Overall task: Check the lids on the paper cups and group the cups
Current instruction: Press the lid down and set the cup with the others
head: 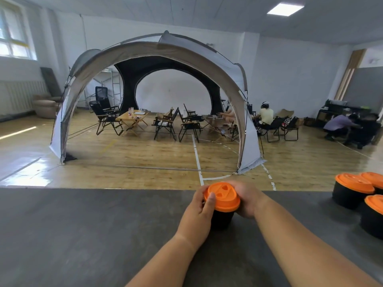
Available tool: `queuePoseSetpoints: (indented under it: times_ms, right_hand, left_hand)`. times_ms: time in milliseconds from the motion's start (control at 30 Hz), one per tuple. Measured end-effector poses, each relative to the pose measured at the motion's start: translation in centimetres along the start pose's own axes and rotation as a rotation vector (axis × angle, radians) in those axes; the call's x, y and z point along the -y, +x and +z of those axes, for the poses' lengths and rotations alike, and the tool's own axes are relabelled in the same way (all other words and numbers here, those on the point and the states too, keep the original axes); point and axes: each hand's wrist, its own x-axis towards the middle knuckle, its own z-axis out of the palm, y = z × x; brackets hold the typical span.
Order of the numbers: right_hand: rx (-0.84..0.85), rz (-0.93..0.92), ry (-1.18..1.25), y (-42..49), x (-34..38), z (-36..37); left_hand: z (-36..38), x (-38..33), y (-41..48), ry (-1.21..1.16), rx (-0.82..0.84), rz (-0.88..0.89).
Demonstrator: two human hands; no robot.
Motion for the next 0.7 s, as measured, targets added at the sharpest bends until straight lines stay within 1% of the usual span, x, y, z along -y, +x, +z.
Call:
queuePoseSetpoints:
  times_ms: [67, 133, 333, 433, 700]
  right_hand:
    - [-0.002, 0.012, 0.012, -0.1, -0.2, 0.0]
    - [-0.029, -0.015, 0.019, 0.0, -0.8, -0.2]
    - [-0.174, -0.174, 0.044, -0.4, -2.9, 0.3]
    - [-0.262, -0.281, -0.034, -0.5, -3.7, 0.5]
    - [-0.274, -0.310, -0.028, -1.5, -4.4, 0.9]
  left_hand:
    - [0.1, 0.1, 0.1, 0.005, 0.006, 0.010]
    - [0.1, 0.0, 0.1, 0.009, 0.013, 0.019]
    - [0.3, 0.2, 0.1, 0.033, 0.007, 0.023]
    - [0.5, 0.2, 0.1, 0.047, -0.003, 0.028]
    - [0.5, 0.0, -0.1, 0.055, -0.010, 0.031]
